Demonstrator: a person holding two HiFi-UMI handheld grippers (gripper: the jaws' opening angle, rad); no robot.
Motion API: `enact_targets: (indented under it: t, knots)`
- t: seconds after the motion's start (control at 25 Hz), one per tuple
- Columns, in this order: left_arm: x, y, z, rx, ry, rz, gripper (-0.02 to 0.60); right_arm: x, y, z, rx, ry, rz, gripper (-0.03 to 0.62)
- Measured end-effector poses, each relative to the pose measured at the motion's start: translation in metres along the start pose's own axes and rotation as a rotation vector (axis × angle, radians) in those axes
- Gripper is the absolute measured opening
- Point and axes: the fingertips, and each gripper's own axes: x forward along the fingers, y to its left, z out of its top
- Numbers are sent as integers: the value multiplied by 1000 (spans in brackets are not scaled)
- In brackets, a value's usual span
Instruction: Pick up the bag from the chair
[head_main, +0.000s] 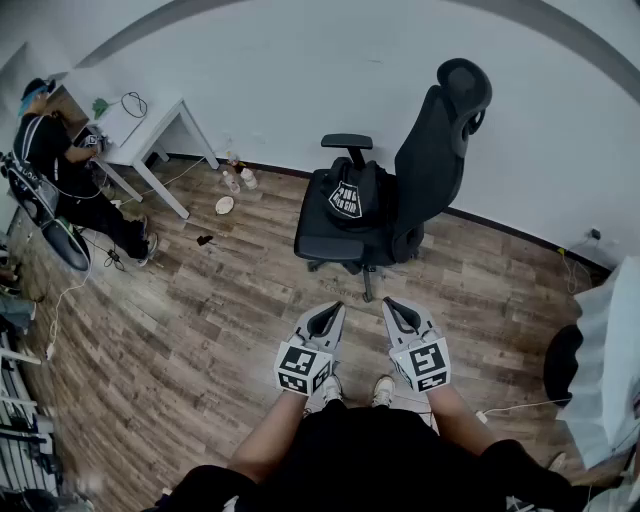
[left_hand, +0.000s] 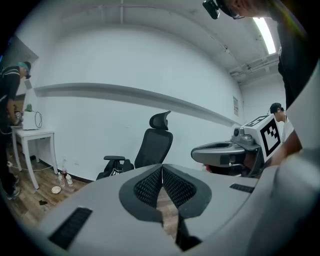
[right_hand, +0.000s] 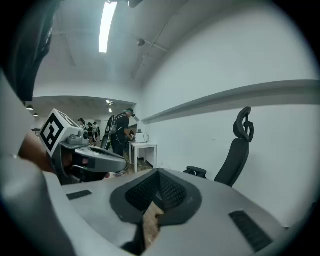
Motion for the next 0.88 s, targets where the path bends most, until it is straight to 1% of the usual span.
enact_targets:
  t: [0.08, 0.24, 0.44, 0.6, 0.76, 0.88]
  knots:
    - [1, 5, 1, -8, -5, -5, 21, 6, 0, 3, 2, -5, 1, 20]
    - [0, 18, 3, -51, -21, -13, 21, 16, -2, 9, 10, -17, -11, 20]
    - [-4, 36, 7, -39, -30, -22, 21, 31, -3, 13, 36, -15, -35, 20]
    - [-8, 53, 6, -24, -26, -37, 21, 48, -3, 6, 75, 15, -57, 21]
    - [-18, 71, -1, -26, -12, -60, 21, 67, 7, -1, 122, 55, -61, 21]
    - [-22, 85, -8, -34, -3, -69, 21, 79, 16, -3, 139, 69, -79, 21]
